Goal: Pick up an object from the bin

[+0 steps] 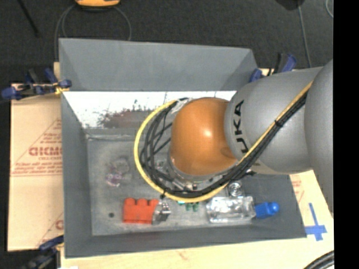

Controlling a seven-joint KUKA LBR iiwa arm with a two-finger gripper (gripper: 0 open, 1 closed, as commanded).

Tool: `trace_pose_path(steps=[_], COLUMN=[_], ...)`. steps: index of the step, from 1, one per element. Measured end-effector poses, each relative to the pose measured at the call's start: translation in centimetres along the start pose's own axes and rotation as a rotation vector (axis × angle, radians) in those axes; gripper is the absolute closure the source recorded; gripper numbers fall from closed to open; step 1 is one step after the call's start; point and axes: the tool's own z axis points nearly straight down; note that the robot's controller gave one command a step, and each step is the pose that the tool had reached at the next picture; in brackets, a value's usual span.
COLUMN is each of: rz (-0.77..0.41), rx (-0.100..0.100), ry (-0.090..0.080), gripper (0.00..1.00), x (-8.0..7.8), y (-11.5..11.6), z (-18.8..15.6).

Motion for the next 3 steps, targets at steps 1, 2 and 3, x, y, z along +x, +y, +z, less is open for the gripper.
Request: trace_pose_path(steps=[1,2,3], rz=[0.163,0.302,0.512], rx=[-0.003,-0.003,-0.003], ry=[-0.013,-0.009,-0.008], gripper=[0.0,0.0,0.0], x=[0.0,0.0,0.3], y=[2.1,2.0,1.8], z=[8.3,5.8,5.6])
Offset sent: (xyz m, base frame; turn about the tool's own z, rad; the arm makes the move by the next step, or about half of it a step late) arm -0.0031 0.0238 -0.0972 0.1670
